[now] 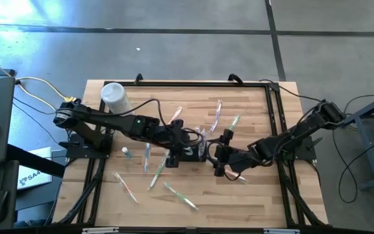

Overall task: Pick & Place toothbrushing station
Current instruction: Put the right blue mouthwash into the black mesh

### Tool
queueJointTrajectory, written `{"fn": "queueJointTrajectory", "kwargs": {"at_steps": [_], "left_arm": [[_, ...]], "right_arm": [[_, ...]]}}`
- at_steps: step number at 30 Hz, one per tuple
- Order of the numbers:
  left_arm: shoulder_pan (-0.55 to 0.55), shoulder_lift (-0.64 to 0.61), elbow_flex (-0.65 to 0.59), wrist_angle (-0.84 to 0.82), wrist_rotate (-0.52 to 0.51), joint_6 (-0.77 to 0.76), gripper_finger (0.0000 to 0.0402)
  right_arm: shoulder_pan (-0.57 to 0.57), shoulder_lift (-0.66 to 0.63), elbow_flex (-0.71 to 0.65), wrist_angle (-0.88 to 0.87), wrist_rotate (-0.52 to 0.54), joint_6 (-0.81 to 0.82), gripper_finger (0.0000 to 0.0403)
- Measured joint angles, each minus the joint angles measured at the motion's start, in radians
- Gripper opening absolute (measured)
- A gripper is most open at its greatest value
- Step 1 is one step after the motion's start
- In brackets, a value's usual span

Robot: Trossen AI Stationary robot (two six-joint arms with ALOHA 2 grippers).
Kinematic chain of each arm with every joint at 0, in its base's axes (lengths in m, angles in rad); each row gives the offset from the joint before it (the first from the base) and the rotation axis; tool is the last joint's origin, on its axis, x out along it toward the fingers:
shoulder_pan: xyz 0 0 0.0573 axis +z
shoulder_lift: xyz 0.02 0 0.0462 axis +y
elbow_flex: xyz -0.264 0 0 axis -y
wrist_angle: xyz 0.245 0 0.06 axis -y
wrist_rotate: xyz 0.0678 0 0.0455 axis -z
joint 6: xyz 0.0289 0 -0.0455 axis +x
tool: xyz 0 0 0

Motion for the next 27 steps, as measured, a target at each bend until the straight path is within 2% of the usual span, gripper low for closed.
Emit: {"fn": "queueJointTrajectory", "kwargs": {"at_steps": [9, 21, 27], "left_arm": [[0.041, 0.036, -0.061, 0.059, 0.02, 0.001, 0.0093], [0.046, 0.036, -0.184, 0.196, 0.024, -0.025, 0.0093], [0.046, 0.036, -0.202, 0.226, 0.02, -0.04, 0.0093]], "right_arm": [[0.006, 0.001, 0.0, -0.133, 0.006, 0.13, 0.0285], [0.007, 0.002, 0.0, -0.178, 0.001, 0.164, 0.0285], [0.007, 0.002, 0.0, -0.197, 0.001, 0.19, 0.0285]]}}
